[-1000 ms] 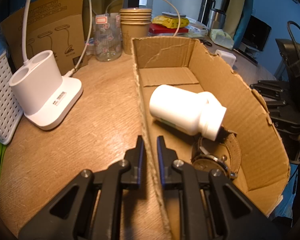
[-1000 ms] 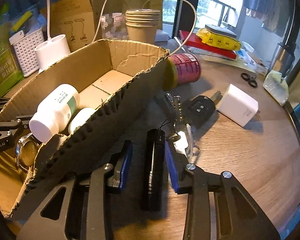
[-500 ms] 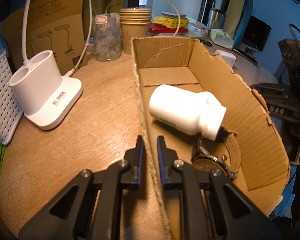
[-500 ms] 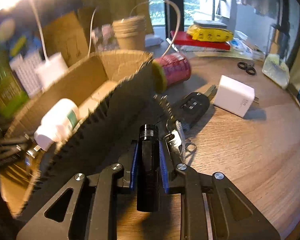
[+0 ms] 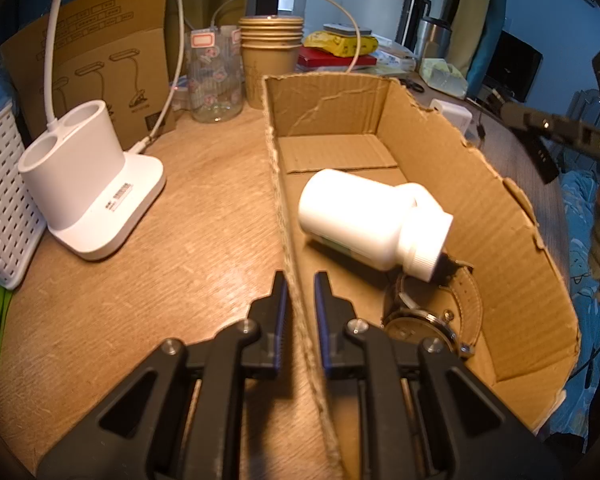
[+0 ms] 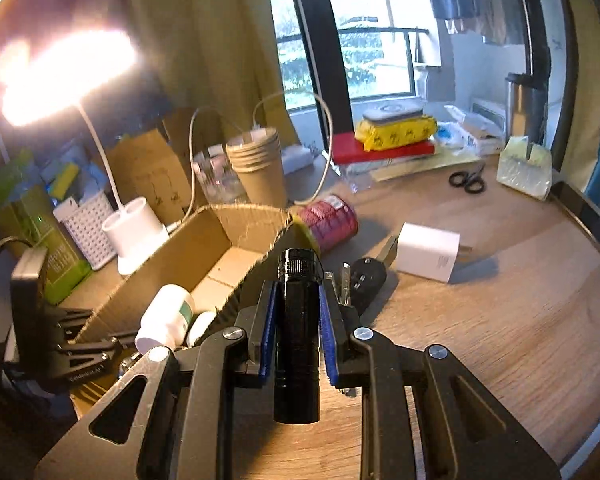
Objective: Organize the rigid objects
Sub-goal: 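Carry the flashlight into the box with the right tool and release it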
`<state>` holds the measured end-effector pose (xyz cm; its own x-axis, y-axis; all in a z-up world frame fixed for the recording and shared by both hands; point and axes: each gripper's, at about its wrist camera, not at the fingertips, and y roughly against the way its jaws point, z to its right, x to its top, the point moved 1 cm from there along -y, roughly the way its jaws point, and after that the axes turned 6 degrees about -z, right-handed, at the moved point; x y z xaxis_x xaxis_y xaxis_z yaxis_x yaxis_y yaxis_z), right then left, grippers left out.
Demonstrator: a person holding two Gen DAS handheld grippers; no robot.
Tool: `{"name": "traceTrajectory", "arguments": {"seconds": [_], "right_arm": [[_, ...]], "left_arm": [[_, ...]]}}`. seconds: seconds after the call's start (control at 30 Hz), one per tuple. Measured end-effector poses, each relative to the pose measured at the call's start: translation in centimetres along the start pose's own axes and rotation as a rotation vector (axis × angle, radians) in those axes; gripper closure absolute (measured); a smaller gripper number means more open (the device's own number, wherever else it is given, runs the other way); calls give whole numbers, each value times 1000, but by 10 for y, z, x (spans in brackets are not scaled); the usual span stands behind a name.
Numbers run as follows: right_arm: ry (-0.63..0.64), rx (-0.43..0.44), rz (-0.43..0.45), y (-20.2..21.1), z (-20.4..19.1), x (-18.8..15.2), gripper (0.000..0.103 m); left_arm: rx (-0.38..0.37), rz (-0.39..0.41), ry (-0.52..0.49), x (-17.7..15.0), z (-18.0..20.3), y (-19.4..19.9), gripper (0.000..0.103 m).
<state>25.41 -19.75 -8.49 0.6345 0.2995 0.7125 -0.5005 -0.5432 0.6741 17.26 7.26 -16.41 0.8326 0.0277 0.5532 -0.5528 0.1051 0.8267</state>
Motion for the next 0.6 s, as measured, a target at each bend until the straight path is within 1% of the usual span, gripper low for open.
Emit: {"name": "traceTrajectory", "arguments": {"seconds": [0.27, 0.6], "right_arm": [[12, -3, 56, 22, -5, 8, 81], [59, 40, 121, 42, -29, 22, 82]], "left_arm": [[0, 0, 0, 0, 0, 0, 89], [0, 0, -1, 0, 0, 0, 89]]}}
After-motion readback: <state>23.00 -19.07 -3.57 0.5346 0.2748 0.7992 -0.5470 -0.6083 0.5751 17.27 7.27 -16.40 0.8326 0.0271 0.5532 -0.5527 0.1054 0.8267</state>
